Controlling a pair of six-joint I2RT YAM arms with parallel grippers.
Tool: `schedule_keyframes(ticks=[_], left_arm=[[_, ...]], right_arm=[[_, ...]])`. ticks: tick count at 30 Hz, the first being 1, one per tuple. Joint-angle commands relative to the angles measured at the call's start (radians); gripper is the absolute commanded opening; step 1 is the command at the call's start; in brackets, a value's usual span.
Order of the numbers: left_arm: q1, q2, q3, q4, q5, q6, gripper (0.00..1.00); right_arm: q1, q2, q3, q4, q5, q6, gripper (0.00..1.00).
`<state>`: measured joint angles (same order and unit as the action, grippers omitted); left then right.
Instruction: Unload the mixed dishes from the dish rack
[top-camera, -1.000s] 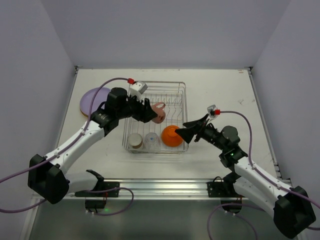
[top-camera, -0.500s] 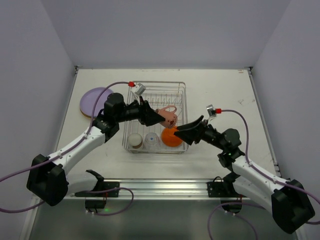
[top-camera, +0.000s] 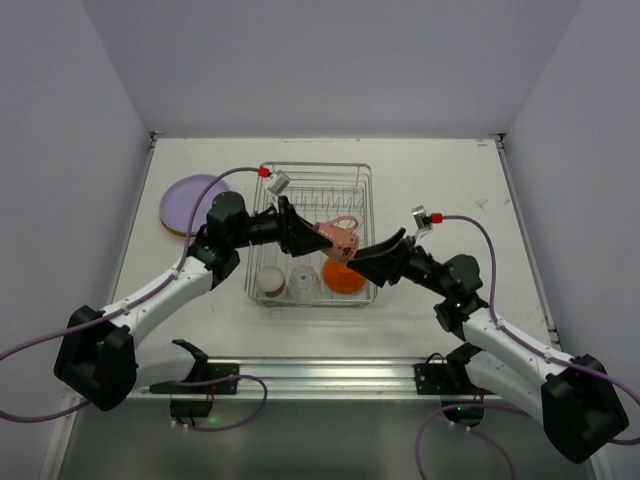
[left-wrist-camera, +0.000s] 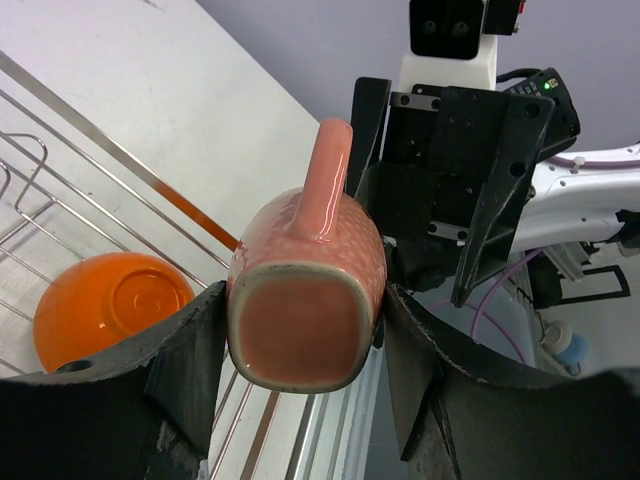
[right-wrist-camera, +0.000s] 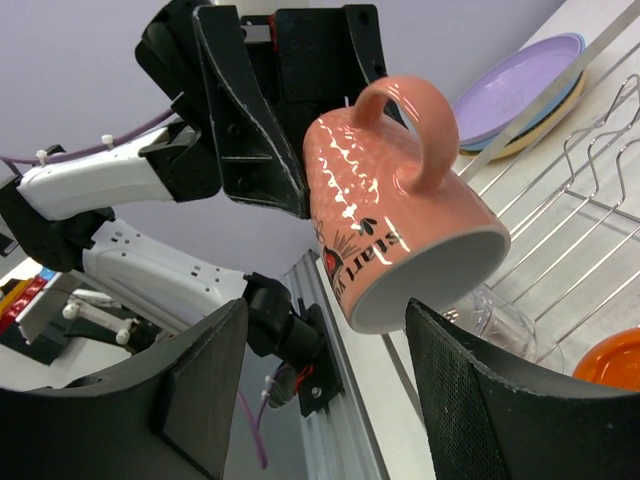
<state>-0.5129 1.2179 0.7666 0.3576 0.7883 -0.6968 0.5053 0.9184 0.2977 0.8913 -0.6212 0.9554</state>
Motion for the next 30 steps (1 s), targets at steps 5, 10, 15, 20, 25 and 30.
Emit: schedule_keyframes(ticks=[5, 10, 15, 20, 25, 30], left_arm=[[-0.012, 0.020, -0.012, 0.152, 0.055, -0.053, 0.00], [-0.019, 0.022, -0.013, 0.150, 0.051, -0.044, 0.00], [-0.027, 0.029, -0.018, 0.156, 0.061, -0.044, 0.00], [-0.032, 0.034, -0.020, 0.159, 0.072, -0.041, 0.00], [-0.032, 0.035, -0.018, 0.158, 0.075, -0.041, 0.00], [-0.033, 0.046, -0.015, 0.167, 0.100, -0.052, 0.00]], right_arm=[[0.010, 0.000, 0.043, 0.069, -0.012, 0.020, 0.59], [0.012, 0.008, 0.055, 0.077, -0.015, 0.025, 0.50], [0.012, 0.019, 0.066, 0.093, -0.020, 0.042, 0.43], [0.013, 0.020, 0.073, 0.097, -0.023, 0.048, 0.33], [0.013, 0.017, 0.077, 0.094, -0.026, 0.046, 0.18], [0.013, 0.016, 0.084, 0.080, -0.031, 0.045, 0.00]])
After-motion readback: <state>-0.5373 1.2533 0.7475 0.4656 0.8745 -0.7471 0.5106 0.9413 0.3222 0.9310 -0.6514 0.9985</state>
